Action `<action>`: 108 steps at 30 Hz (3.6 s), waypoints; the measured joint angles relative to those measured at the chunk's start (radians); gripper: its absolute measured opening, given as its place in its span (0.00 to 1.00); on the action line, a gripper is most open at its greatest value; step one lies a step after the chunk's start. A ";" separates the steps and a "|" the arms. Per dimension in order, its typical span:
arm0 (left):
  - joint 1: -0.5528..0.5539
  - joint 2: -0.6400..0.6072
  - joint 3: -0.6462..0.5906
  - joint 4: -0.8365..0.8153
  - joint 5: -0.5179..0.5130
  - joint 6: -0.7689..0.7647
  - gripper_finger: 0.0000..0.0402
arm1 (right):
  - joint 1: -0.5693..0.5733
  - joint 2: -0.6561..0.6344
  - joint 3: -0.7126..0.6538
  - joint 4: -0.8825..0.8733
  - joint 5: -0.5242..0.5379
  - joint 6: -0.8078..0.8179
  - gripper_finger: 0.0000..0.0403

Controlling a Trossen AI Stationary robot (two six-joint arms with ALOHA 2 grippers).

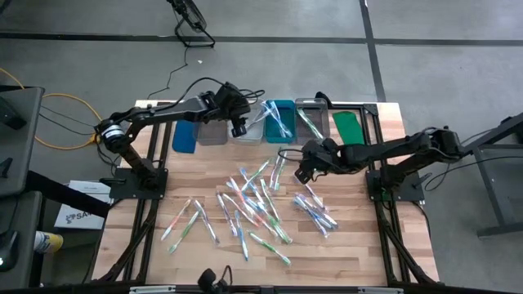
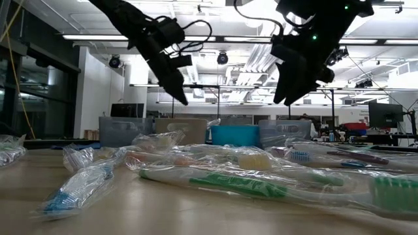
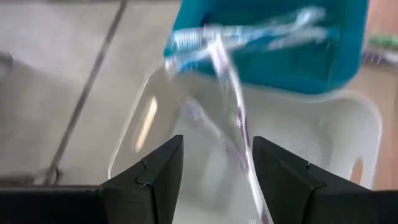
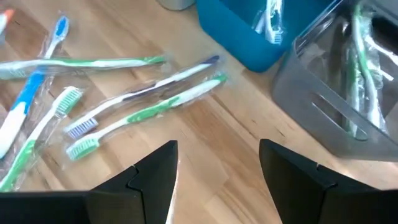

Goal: Pick & Place Toothbrushes
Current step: Put the violet toothbrush into the gray bin, then adjust the blue toothbrushes

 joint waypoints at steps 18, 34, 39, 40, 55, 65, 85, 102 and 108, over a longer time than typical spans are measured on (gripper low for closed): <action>0.002 0.160 -0.043 0.488 0.300 0.022 0.17 | 0.021 0.000 0.000 0.000 0.174 0.023 0.54; 0.002 0.227 -0.042 0.557 0.295 -0.055 0.00 | 0.020 0.000 0.000 0.004 0.220 0.022 0.54; 0.002 0.229 0.003 0.483 0.275 -0.090 0.00 | 0.020 0.000 0.000 0.009 0.221 0.018 0.54; 0.002 0.229 0.030 0.447 0.274 -0.092 0.00 | 0.020 0.000 0.000 0.009 0.221 0.018 0.54; -0.006 0.412 0.448 -0.095 0.266 -0.028 0.00 | 0.020 0.000 0.000 0.013 0.263 -0.002 0.54; -0.007 0.444 0.465 -0.136 0.136 -0.038 0.00 | 0.020 0.000 0.000 0.010 0.265 -0.009 0.54; -0.007 0.443 0.465 -0.186 -0.118 -0.035 0.00 | 0.020 0.000 -0.051 0.023 0.269 0.026 0.54; -0.004 0.340 0.464 -0.325 -0.172 -0.012 0.00 | 0.019 0.000 -0.051 0.108 0.273 -0.039 0.54; -0.005 0.337 0.464 -0.349 -0.126 0.026 0.00 | -0.044 0.000 -0.051 0.349 0.260 -0.299 0.54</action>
